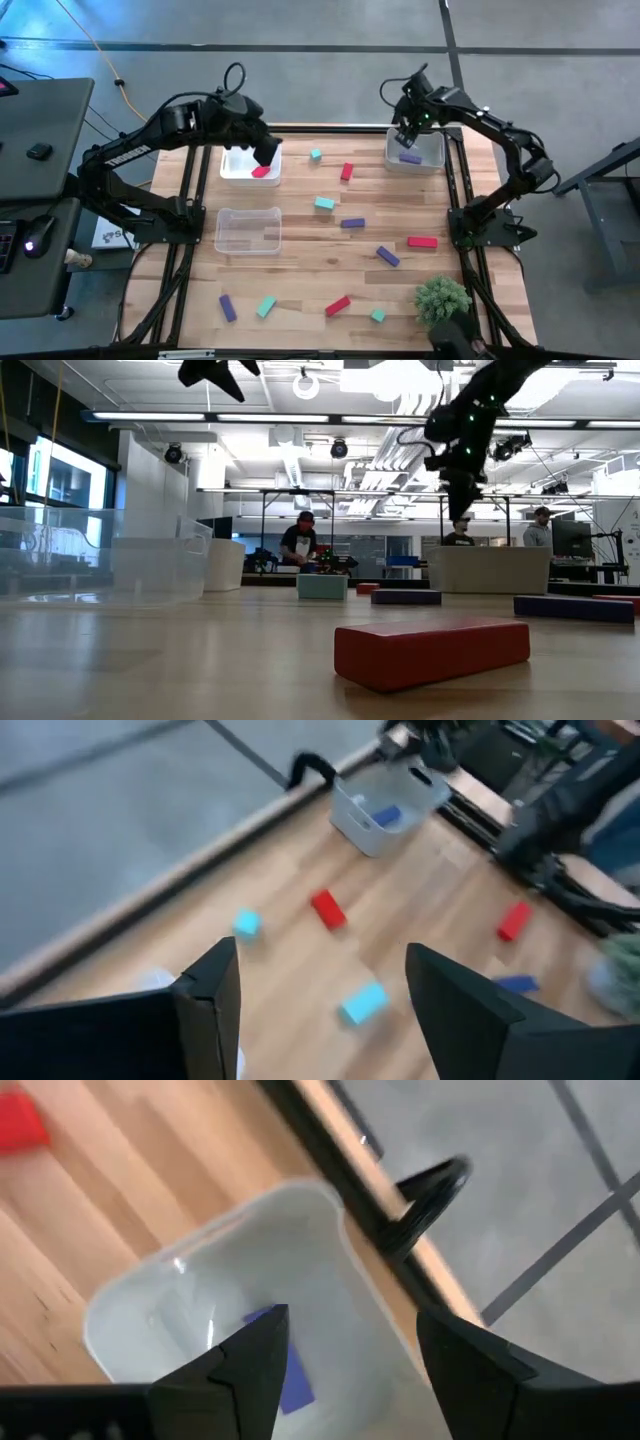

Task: Sort & place blocks by color
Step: Put the light blue block into the transparent bin

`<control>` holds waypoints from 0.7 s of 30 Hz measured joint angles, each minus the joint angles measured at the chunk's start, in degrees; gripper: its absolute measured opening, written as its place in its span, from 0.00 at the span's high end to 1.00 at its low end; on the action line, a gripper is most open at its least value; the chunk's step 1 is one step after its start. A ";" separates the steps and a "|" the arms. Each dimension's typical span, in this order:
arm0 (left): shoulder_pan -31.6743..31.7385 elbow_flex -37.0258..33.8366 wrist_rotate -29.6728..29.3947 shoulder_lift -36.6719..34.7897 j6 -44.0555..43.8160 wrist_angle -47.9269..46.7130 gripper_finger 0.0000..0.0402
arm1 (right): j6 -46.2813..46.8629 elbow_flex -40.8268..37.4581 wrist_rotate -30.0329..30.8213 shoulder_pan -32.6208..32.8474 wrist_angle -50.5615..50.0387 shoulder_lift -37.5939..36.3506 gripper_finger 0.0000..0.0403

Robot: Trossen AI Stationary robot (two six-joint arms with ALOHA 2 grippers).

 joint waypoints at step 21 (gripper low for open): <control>-19.97 -11.34 -2.75 0.04 -29.52 -8.33 0.52 | 10.77 15.60 -6.21 0.02 -12.22 -0.02 0.48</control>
